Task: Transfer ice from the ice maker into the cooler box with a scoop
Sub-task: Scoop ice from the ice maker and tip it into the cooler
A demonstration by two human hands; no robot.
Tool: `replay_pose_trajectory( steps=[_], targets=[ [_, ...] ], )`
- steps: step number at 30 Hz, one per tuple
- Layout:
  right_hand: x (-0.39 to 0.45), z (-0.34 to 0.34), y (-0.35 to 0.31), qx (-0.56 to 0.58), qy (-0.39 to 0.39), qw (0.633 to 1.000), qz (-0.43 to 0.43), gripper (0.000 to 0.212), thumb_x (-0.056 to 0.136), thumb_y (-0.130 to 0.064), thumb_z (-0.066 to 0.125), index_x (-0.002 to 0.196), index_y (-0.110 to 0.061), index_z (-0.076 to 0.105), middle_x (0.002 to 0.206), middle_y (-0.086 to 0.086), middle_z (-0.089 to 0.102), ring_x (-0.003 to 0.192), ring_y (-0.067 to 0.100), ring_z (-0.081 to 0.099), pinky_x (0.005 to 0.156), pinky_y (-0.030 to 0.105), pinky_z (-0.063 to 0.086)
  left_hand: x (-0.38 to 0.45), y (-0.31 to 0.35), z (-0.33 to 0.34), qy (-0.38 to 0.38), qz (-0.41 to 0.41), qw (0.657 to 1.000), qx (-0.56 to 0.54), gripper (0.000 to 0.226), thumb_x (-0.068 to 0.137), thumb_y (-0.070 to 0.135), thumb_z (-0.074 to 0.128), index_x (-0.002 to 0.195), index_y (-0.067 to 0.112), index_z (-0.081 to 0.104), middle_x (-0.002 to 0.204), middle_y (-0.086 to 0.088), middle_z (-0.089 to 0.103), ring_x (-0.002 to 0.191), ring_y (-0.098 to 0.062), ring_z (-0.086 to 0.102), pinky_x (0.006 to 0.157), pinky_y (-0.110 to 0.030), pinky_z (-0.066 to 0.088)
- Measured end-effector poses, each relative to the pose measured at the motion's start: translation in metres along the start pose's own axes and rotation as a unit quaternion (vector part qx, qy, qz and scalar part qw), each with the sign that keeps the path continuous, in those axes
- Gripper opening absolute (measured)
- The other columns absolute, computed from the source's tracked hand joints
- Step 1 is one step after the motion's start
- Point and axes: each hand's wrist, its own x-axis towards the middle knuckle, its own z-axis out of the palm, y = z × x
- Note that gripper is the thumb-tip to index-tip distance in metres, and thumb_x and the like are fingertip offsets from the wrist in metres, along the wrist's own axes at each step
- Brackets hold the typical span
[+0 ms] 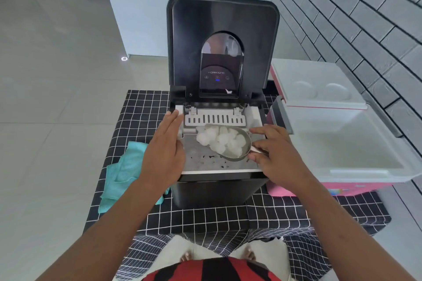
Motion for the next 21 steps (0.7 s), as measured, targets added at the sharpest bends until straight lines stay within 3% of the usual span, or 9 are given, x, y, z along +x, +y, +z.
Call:
replay_pose_trajectory(
  steps=[4,7,9,12,14,16,18,21],
  targets=[
    [-0.002,-0.009,0.01,0.006,0.009,1.0,0.011,0.021,0.084,-0.025,0.071,0.1,-0.011,0.074,0.133,-0.015,0.049,0.13,0.008,0.025,0.104,0.02,0.02,0.003,0.005,-0.003,-0.015,0.004,0.999,0.052,0.056,0.093,0.001,0.044,0.147,0.011,0.037,0.157,0.0,0.029,0.146,-0.018,0.022,0.117,-0.031,0.022],
    [-0.004,-0.021,0.021,0.019,0.015,1.0,0.015,0.019,0.084,-0.023,0.071,0.1,-0.013,0.074,0.131,-0.015,0.05,0.127,0.005,0.025,0.101,0.019,0.021,0.006,0.017,-0.003,-0.014,0.007,0.996,0.082,0.058,0.089,0.003,0.051,0.146,0.008,0.037,0.153,-0.008,0.035,0.144,-0.026,0.023,0.117,-0.037,0.018],
    [-0.006,-0.032,0.031,0.018,0.018,1.0,0.014,0.013,0.084,-0.023,0.071,0.095,-0.016,0.075,0.13,-0.015,0.05,0.125,0.004,0.026,0.099,0.021,0.023,0.01,0.031,-0.001,-0.005,0.011,0.997,0.072,0.059,0.089,0.006,0.053,0.146,0.01,0.038,0.15,-0.008,0.039,0.142,-0.023,0.023,0.117,-0.031,0.012],
    [-0.01,-0.05,0.052,0.021,0.029,0.999,0.032,0.007,0.083,-0.021,0.072,0.089,-0.018,0.074,0.128,-0.014,0.052,0.125,0.005,0.028,0.096,0.018,0.023,0.019,0.054,0.011,0.007,0.037,0.997,0.061,0.056,0.088,0.008,0.056,0.143,0.01,0.044,0.147,-0.005,0.043,0.139,-0.018,0.028,0.118,-0.029,0.014],
    [-0.015,-0.062,0.07,0.019,0.038,0.998,0.045,0.006,0.083,-0.02,0.073,0.087,-0.017,0.073,0.126,-0.014,0.053,0.126,0.007,0.03,0.092,0.007,0.022,0.025,0.072,0.023,0.006,0.046,0.997,0.056,0.056,0.089,0.012,0.056,0.143,0.014,0.043,0.148,-0.002,0.042,0.139,-0.014,0.026,0.112,-0.014,0.005],
    [-0.021,-0.074,0.09,0.023,0.045,0.997,0.063,0.005,0.083,-0.019,0.073,0.087,-0.018,0.072,0.125,-0.014,0.053,0.125,0.007,0.031,0.089,-0.001,0.02,0.029,0.09,0.037,0.0,0.054,0.997,0.049,0.056,0.09,0.015,0.055,0.145,0.017,0.042,0.151,0.0,0.038,0.14,-0.011,0.024,0.108,-0.009,0.002],
    [-0.03,-0.086,0.112,0.036,0.046,0.995,0.087,0.004,0.083,-0.019,0.072,0.087,-0.02,0.071,0.125,-0.014,0.053,0.124,0.005,0.031,0.093,0.008,0.026,0.034,0.111,0.054,-0.013,0.063,0.997,0.037,0.056,0.091,0.015,0.054,0.146,0.018,0.041,0.153,0.0,0.036,0.141,-0.01,0.024,0.107,-0.01,0.004],
    [-0.042,-0.103,0.148,0.028,0.04,0.992,0.12,0.004,0.084,-0.02,0.071,0.088,-0.019,0.071,0.126,-0.013,0.053,0.125,0.007,0.031,0.096,0.023,0.032,0.043,0.145,0.079,-0.025,0.093,0.995,0.023,0.055,0.091,0.015,0.053,0.145,0.016,0.042,0.151,0.0,0.039,0.139,-0.007,0.024,0.102,0.002,-0.003]
  ],
)
